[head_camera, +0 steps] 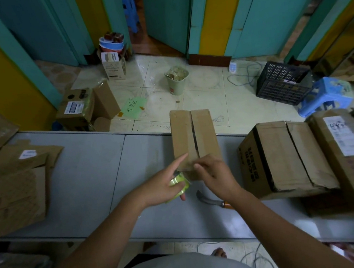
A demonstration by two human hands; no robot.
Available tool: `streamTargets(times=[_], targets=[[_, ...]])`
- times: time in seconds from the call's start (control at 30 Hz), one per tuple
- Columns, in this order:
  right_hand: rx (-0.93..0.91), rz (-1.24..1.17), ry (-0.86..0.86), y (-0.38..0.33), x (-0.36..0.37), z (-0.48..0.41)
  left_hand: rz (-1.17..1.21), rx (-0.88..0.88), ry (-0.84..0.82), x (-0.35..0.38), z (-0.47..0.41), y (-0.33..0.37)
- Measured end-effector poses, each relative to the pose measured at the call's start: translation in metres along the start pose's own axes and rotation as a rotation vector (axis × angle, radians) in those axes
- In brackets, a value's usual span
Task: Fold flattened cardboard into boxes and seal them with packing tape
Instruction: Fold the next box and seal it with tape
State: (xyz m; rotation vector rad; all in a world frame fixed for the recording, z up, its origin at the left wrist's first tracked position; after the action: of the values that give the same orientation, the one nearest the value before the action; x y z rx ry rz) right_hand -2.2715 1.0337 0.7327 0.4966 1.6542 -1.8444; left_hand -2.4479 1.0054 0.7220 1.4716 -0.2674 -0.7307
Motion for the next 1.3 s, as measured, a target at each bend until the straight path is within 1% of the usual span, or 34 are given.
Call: streamTargets(times=[0.07,0.13,0.27,0.37,0.47,0.6,0.7,0.8,0.93,1.03,1.13,1.23,1.3], targets=[[0.100,-0.130,-0.160,-0.005,0.010,0.007,0.011,0.023,-0.009,0.004,-0.002,0.005],[0.154,-0.224,-0.234,-0.007,0.016,0.013,0.011,0.037,-0.014,0.007,-0.005,0.010],[0.279,-0.386,-0.159,0.003,0.007,0.020,-0.011,0.060,-0.022,0.010,-0.008,0.015],[0.294,-0.387,-0.159,0.003,0.005,0.023,-0.020,0.053,-0.029,0.012,-0.009,0.016],[0.302,-0.376,-0.160,0.003,0.004,0.023,0.018,0.032,0.000,0.013,-0.011,0.014],[0.352,-0.509,-0.128,0.011,-0.002,0.025,0.112,-0.005,0.088,0.007,-0.010,0.007],[0.360,-0.577,-0.090,0.017,-0.005,0.027,0.082,0.047,0.099,0.005,-0.009,0.007],[0.364,-0.593,-0.065,0.020,-0.008,0.029,0.096,0.104,0.068,0.010,-0.007,0.010],[0.360,-0.546,-0.089,0.020,-0.014,0.030,0.155,0.075,0.159,0.010,-0.006,0.006],[0.353,-0.525,-0.083,0.018,-0.024,0.032,0.077,0.012,0.152,0.007,-0.004,0.001],[0.332,-0.514,-0.082,0.014,-0.035,0.034,-0.048,-0.099,0.131,0.000,-0.001,-0.007],[0.312,-0.514,-0.075,0.012,-0.038,0.036,-0.241,-0.195,0.143,-0.008,0.000,-0.008],[0.346,-0.558,-0.055,0.017,-0.036,0.036,-0.375,-0.197,0.168,-0.014,-0.002,-0.004]])
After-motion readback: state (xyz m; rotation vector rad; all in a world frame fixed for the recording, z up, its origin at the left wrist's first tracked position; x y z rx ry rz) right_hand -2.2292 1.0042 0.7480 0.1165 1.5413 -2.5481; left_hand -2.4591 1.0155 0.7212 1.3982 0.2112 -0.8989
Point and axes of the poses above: each hand's wrist, its own z-axis away from the middle knuckle, its own x-axis out of the palm, y = z × x, the point moved 7 cm from there along -z, towards the middle knuckle, and after that the axes turned 14 degrees about x, right-handed, at the moved point
